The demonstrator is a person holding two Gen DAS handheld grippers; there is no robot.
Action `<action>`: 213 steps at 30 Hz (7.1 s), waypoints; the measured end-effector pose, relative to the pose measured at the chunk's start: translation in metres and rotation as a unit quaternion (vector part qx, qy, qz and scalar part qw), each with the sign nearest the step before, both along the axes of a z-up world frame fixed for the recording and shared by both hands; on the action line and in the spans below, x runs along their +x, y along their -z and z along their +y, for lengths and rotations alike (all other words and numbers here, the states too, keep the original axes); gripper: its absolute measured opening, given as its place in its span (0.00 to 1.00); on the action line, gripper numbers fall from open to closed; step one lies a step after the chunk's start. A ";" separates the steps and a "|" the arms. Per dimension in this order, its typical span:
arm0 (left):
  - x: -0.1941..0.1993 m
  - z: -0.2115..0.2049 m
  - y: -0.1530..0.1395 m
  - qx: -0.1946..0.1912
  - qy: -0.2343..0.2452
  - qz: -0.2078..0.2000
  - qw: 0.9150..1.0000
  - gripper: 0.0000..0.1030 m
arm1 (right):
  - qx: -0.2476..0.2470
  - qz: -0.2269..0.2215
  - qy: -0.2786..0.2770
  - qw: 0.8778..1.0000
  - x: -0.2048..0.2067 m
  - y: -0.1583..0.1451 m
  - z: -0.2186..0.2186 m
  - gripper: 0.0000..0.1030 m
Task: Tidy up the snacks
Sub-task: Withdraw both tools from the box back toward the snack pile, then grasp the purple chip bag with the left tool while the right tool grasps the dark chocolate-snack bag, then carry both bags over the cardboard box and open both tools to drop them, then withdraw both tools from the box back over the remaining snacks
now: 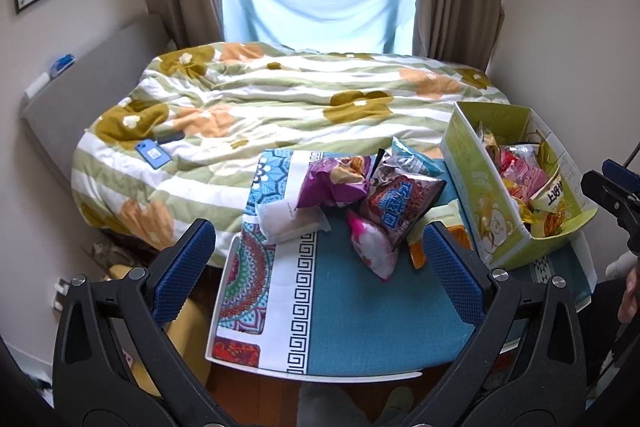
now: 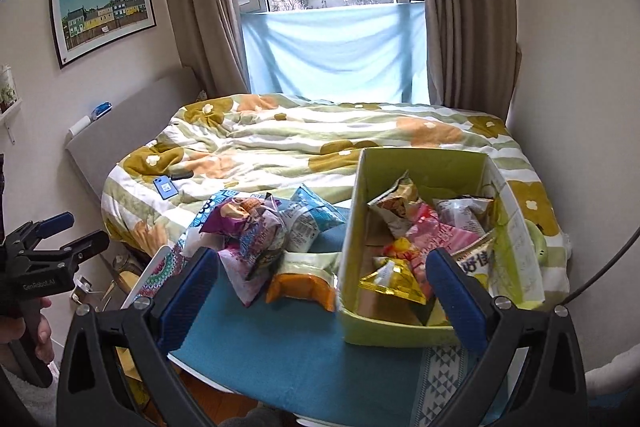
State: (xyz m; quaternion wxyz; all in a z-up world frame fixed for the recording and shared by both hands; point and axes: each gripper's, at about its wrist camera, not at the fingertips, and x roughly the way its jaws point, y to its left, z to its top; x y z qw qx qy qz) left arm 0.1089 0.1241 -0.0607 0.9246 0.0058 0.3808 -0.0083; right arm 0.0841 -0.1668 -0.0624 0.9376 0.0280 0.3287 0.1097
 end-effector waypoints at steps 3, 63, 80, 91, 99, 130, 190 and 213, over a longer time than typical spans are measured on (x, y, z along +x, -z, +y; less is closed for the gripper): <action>0.034 0.020 0.008 -0.006 0.021 0.014 1.000 0.99 | 0.010 0.000 0.007 1.000 0.020 0.005 0.025 1.00; 0.288 0.027 0.204 -0.157 0.196 0.273 0.929 0.55 | -0.008 0.195 0.074 0.978 0.196 0.173 0.136 0.85; 0.270 0.049 0.169 -0.161 0.186 0.230 0.942 0.55 | -0.005 0.184 0.059 0.981 0.184 0.161 0.142 0.44; 0.239 0.068 0.107 -0.166 0.162 0.172 0.957 0.55 | 0.021 0.153 0.072 0.985 0.160 0.117 0.132 0.40; 0.230 0.045 0.048 -0.154 0.188 0.116 0.963 0.55 | 0.034 0.107 0.106 0.988 0.137 0.063 0.108 0.40; 0.220 -0.291 0.059 -0.141 0.165 0.098 0.971 0.99 | 0.005 0.046 0.098 0.994 0.156 -0.007 -0.165 0.40; 0.057 -0.019 -0.001 -0.064 0.102 0.001 0.993 0.99 | 0.019 0.018 0.093 0.995 0.076 -0.016 -0.044 1.00; 0.068 0.099 0.065 -0.005 0.214 0.037 0.976 0.99 | 0.019 0.050 0.110 0.993 0.023 0.038 0.117 1.00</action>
